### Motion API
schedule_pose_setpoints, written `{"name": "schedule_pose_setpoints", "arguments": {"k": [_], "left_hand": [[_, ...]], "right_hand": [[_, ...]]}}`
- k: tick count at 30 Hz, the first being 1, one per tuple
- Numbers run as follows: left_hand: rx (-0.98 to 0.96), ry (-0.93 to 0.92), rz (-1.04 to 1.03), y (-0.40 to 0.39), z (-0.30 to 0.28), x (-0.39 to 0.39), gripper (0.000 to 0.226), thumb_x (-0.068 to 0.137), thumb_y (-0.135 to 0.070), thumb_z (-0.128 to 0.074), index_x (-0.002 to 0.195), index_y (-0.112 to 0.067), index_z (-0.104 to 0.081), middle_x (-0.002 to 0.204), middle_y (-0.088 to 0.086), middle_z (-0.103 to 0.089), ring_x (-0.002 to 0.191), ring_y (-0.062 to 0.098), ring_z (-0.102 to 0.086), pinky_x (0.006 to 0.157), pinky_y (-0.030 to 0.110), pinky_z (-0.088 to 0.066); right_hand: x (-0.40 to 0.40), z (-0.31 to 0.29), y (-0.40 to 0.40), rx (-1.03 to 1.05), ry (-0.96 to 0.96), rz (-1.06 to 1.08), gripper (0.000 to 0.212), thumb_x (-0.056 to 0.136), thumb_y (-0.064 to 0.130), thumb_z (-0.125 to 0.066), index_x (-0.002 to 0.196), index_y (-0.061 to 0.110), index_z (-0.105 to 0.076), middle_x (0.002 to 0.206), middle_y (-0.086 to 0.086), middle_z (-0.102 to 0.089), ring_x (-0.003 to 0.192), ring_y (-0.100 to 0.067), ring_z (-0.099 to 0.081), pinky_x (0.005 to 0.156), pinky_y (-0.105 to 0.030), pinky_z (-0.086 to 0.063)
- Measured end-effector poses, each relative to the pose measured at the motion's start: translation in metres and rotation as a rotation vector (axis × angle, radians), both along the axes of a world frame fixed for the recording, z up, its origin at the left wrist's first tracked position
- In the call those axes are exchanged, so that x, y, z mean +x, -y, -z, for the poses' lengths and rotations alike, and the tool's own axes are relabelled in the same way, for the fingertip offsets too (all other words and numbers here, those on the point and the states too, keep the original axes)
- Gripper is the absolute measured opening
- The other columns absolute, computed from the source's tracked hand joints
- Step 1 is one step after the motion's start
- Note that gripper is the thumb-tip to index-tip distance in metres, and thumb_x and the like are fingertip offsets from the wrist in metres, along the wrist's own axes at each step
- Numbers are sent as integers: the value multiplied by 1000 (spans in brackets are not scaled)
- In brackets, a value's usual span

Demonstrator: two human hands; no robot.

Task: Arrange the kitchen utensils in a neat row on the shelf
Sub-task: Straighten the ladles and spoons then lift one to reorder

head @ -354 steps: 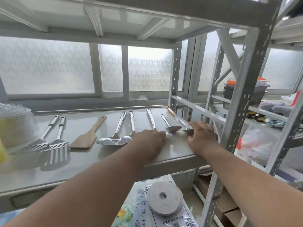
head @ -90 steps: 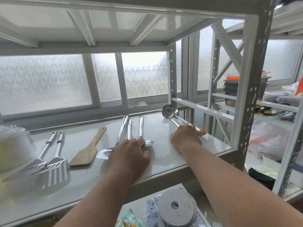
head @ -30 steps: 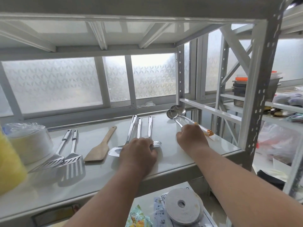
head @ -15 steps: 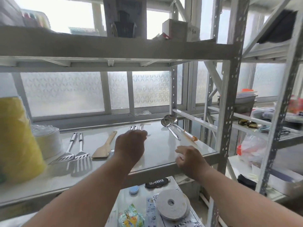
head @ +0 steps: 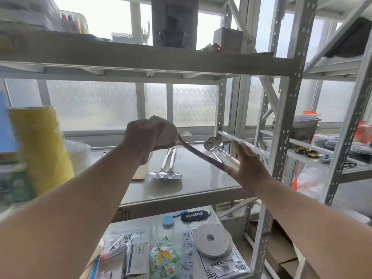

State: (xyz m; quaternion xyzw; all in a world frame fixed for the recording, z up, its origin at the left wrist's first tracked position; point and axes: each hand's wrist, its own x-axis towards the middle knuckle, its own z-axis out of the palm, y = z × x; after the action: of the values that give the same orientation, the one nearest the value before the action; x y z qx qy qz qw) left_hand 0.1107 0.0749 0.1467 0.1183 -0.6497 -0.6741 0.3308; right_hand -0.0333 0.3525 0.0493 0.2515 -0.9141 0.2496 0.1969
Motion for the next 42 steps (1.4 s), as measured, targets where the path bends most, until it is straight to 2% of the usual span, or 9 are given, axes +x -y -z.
{"name": "schedule_pose_setpoints", "arguments": {"k": [3,6,11,14,18,20,25,29,42], "left_hand": [[96,23,-1,9,4,-1,6,93,-6,-75,87,-4,-72,93,17,-73,72,29,-75,83,48,-64],[200,66,-23,17,6,-6,10,94,-14,-79,94,-10,-70,100,12,-70,73,21,-70,64,35,-60],[499,-114,283,16,0,-13,46,105,-46,-62,124,-4,-57,102,22,-79,92,37,-79,69,40,-67],[150,71,329,12,13,-25,57,104,-60,-54,129,-9,-58,118,24,-77,108,37,-76,89,45,-62],[-1052,564,135,10,63,-40,57,90,-59,-68,137,-27,-66,143,4,-68,128,24,-63,115,42,-46],[-1287,702,99,11,89,-41,53,93,-50,-64,144,-36,-60,148,-3,-62,139,22,-55,119,44,-42],[-1365,713,28,12,133,-53,46,94,-53,-45,129,-31,-63,134,-1,-66,128,26,-59,104,44,-50],[-1382,675,-52,13,149,-62,48,90,-59,-36,116,-30,-65,120,-3,-71,114,29,-64,101,44,-48],[-1382,582,-99,16,161,-66,54,94,-58,-41,141,-36,-57,148,-13,-60,138,15,-51,114,45,-31]], "right_hand": [[2,1,-2,52,22,-159,67,90,34,-74,150,27,-44,135,-4,-62,122,-27,-60,104,-36,-45],[0,8,1,34,-111,-144,39,92,25,-73,128,23,-61,107,0,-71,99,-25,-67,90,-38,-53],[-1,17,3,-57,40,-155,26,99,23,-65,116,24,-47,89,1,-63,71,-22,-63,68,-41,-55],[2,30,10,-101,278,-202,21,101,29,-63,111,20,-47,85,-4,-57,69,-18,-54,62,-31,-44],[0,37,30,-340,387,-179,20,103,37,-56,94,19,-58,74,-8,-63,63,-21,-57,62,-41,-50],[-4,36,38,-407,404,-113,28,102,39,-56,86,16,-60,68,-5,-62,60,-22,-56,62,-41,-48],[-19,39,62,-495,500,3,32,90,43,-63,84,11,-66,70,-4,-68,60,-23,-59,63,-39,-51],[-29,33,77,-185,462,61,39,77,40,-69,109,21,-60,103,1,-68,100,-24,-65,84,-33,-50],[-66,48,144,236,206,152,39,94,35,-44,121,16,-64,126,-7,-54,117,-31,-60,94,-41,-50]]}}
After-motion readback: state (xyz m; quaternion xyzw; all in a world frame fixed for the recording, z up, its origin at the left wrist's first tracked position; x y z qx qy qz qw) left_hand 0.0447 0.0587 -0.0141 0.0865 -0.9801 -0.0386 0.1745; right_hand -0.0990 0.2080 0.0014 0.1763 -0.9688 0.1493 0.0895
